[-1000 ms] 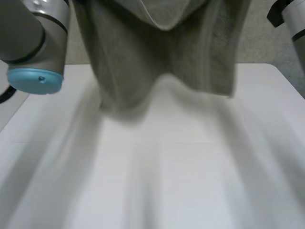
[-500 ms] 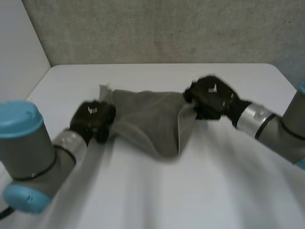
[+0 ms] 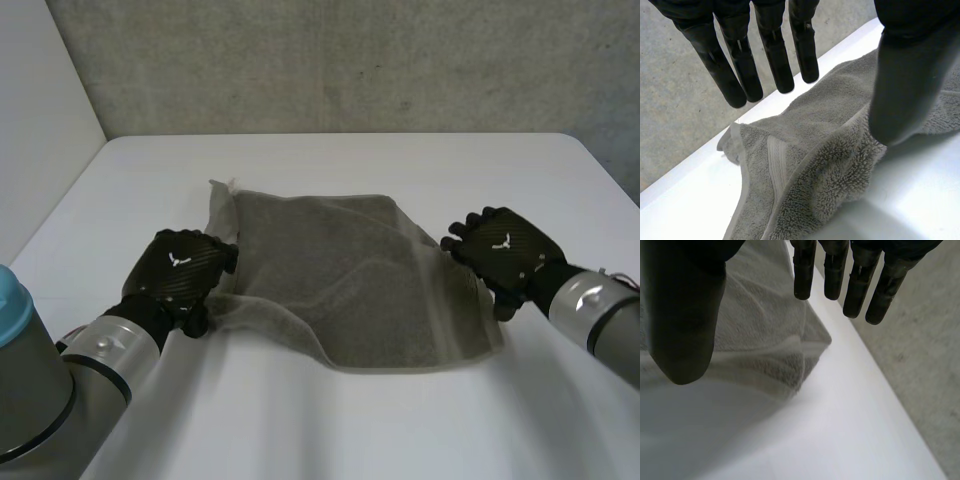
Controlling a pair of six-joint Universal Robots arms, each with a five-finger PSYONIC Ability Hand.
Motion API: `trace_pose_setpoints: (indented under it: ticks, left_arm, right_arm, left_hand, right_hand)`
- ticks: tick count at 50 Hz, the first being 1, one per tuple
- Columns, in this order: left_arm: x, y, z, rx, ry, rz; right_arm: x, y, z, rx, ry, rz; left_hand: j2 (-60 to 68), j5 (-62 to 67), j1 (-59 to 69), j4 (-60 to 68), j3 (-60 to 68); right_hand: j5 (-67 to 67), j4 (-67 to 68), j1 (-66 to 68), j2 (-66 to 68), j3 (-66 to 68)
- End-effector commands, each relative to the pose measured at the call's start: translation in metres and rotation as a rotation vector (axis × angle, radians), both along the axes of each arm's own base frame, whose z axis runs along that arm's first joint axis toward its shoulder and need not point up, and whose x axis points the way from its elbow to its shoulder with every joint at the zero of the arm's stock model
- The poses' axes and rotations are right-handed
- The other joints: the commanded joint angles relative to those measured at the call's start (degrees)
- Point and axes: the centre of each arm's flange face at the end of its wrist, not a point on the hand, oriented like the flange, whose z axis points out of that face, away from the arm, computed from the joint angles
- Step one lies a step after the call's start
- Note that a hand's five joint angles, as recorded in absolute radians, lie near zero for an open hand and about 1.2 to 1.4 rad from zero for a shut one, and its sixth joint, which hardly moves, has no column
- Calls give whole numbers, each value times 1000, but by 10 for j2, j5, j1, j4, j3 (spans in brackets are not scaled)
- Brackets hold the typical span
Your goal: Fold the towel.
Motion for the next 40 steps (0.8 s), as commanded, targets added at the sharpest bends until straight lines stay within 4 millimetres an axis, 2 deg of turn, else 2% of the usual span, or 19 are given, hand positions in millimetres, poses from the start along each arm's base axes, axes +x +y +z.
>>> trace_pose_setpoints:
  ticks: [1,5,7,8,10,16,18,24,31,33,35,36,38,39,40]
  left_arm:
    - [0,-6,-2,3,-3,0]
    - [-1,-14,2,-7,11,-27]
    - [-3,-31,4,-8,31,-74]
    - [-3,-31,4,-8,31,-74]
    - [-6,-45,0,18,39,-118]
    - [-8,-65,-2,88,29,-125]
    - [-6,-76,-11,176,8,-113]
    - [-1,-83,-19,288,-11,-92]
    - [5,-84,-21,302,-11,-75]
    - [5,-83,-22,307,-12,-75]
    - [6,-81,-22,307,-14,-74]
    - [6,-81,-22,307,-14,-74]
    - [7,-81,-23,299,-34,-78]
    - [7,-81,-23,298,-34,-78]
    - [9,-83,-23,290,-49,-77]
  right_arm:
    - [7,41,-5,-146,19,65]
    - [4,54,-20,-162,88,84]
    - [2,57,-26,-161,119,85]
    - [2,57,-26,-161,120,85]
    - [-1,65,-37,-162,174,100]
    - [-6,64,-52,-133,242,104]
    - [-10,61,-63,-85,253,98]
    - [-15,51,-69,-59,255,77]
    - [-14,41,-76,-74,252,80]
    - [-13,36,-76,-101,250,78]
    - [-13,28,-75,-146,248,70]
    - [-13,28,-75,-147,248,70]
    - [-11,24,-73,-172,244,72]
    - [-11,24,-73,-172,244,72]
    - [-9,21,-71,-178,241,74]
  left_hand:
    - [-209,-301,-206,-206,-203]
    - [-241,-334,-239,-239,-236]
    - [-245,-337,-242,-242,-239]
    - [-245,-337,-242,-242,-239]
    - [-245,-337,-242,-242,-239]
    - [-240,-332,-237,-237,-234]
    - [-240,-332,-237,-237,-234]
    - [-231,-324,-229,-229,-226]
    - [-228,-320,-226,-225,-222]
    - [-226,-319,-224,-224,-221]
    - [-226,-319,-224,-224,-221]
    - [-226,-319,-224,-224,-221]
    - [-226,-319,-224,-224,-221]
    - [-226,-319,-224,-224,-221]
    - [-226,-319,-224,-224,-221]
  right_hand:
    - [-15,-32,-45,-40,-34]
    - [-15,-32,-45,-40,-34]
    - [-15,-32,-45,-40,-34]
    - [-15,-32,-45,-40,-34]
    - [-15,-32,-45,-40,-34]
    - [-11,-28,-42,-37,-30]
    - [-6,-23,-37,-32,-25]
    - [-3,-20,-34,-28,-22]
    - [31,14,0,5,12]
    - [71,54,40,46,52]
    - [187,170,156,161,168]
    - [187,170,156,162,168]
    - [351,334,320,326,332]
    - [352,335,321,327,333]
    - [469,452,438,443,450]
